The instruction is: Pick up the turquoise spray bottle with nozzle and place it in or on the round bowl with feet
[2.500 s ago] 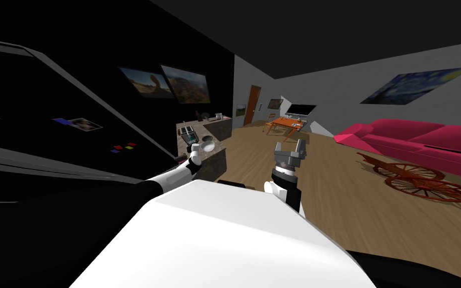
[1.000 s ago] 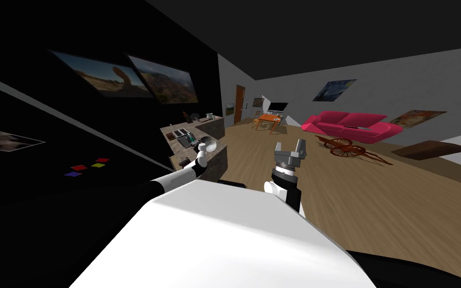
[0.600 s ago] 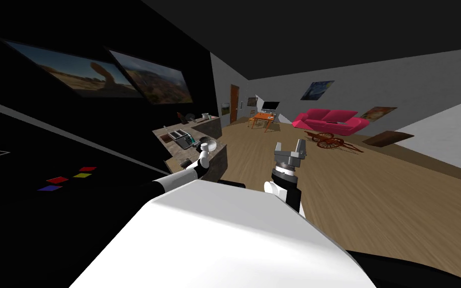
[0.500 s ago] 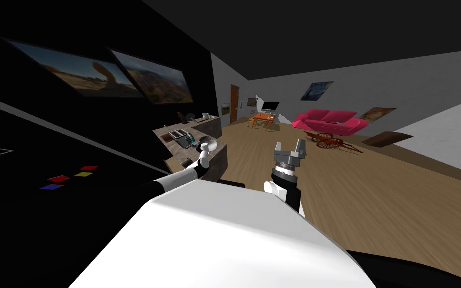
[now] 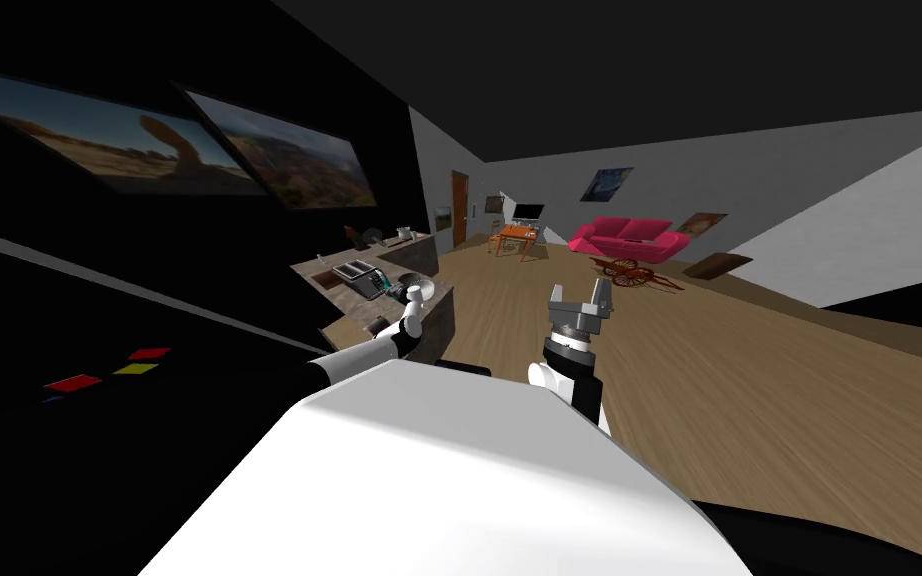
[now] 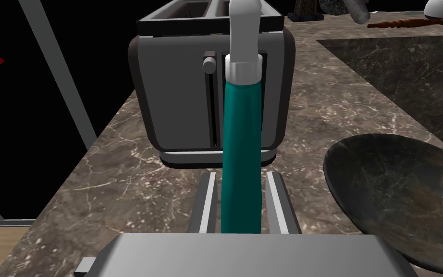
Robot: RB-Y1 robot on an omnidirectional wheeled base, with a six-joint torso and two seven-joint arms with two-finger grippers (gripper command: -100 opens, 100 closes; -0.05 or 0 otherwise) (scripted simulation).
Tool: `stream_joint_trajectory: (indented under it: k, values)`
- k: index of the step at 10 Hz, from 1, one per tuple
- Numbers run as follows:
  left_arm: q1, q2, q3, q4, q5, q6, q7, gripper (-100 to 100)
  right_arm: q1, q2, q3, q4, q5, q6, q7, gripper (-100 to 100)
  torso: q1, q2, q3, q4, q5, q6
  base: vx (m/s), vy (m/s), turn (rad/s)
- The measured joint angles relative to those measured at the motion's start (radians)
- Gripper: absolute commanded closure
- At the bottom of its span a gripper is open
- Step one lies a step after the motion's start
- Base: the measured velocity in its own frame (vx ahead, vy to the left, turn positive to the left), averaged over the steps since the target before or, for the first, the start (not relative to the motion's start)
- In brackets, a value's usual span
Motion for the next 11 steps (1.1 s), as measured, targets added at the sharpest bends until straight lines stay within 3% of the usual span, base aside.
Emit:
stream_joint_trajectory:
  k: [1,3,4,5,6,8,10,11]
  values:
    - [0.003,-0.025,-0.007,-0.025,0.027,-0.027,-0.026,100,0.0,0.0,0.0,0.0,0.0,0.0,0.0,0,0.004,0.001,0.0,0.0,0.001,0.001,-0.113,0.142,-0.168]
    - [0.002,-0.04,-0.016,-0.029,0.045,-0.072,-0.045,100,0.0,0.0,0.0,0.0,0.0,0.0,0.0,0,0.002,-0.003,-0.002,-0.001,0.001,-0.002,-0.033,0.028,-0.006]
    - [0.003,-0.04,-0.016,-0.029,0.046,-0.077,-0.046,0,0.0,0.0,0.0,0.0,0.0,0.0,0.0,0,-0.001,-0.006,-0.004,-0.002,0.0,-0.001,0.0,0.0,0.0]
    - [0.004,-0.039,-0.015,-0.029,0.046,-0.077,-0.046,100,0.0,0.0,0.0,0.0,0.0,0.0,0.0,0,-0.003,-0.007,-0.004,-0.002,0.0,-0.001,-0.005,-0.026,-0.041]
    - [0.011,-0.032,-0.013,-0.05,0.045,-0.072,-0.061,100,0.0,0.0,0.0,0.0,0.0,0.0,0.0,0,-0.004,-0.008,-0.004,-0.002,-0.001,-0.002,-0.01,-0.03,-0.009]
    - [-0.001,0.009,-0.017,-0.017,0.037,-0.08,-0.061,100,0.0,0.0,0.0,0.0,0.0,0.0,0.0,0,-0.005,-0.008,-0.005,-0.002,-0.001,-0.001,-0.022,-0.051,-0.058]
    - [0.006,0.044,-0.016,-0.033,0.027,-0.078,-0.097,100,0.0,0.0,0.0,0.0,0.0,0.0,0.0,0,-0.009,-0.007,-0.004,-0.002,-0.002,-0.001,-0.031,-0.09,-0.064]
    - [0.001,0.066,-0.022,-0.013,0.012,-0.089,-0.11,100,0.0,0.0,0.0,0.0,0.0,0.0,0.0,0,-0.011,-0.006,-0.004,-0.002,-0.003,0.0,-0.026,-0.107,-0.082]
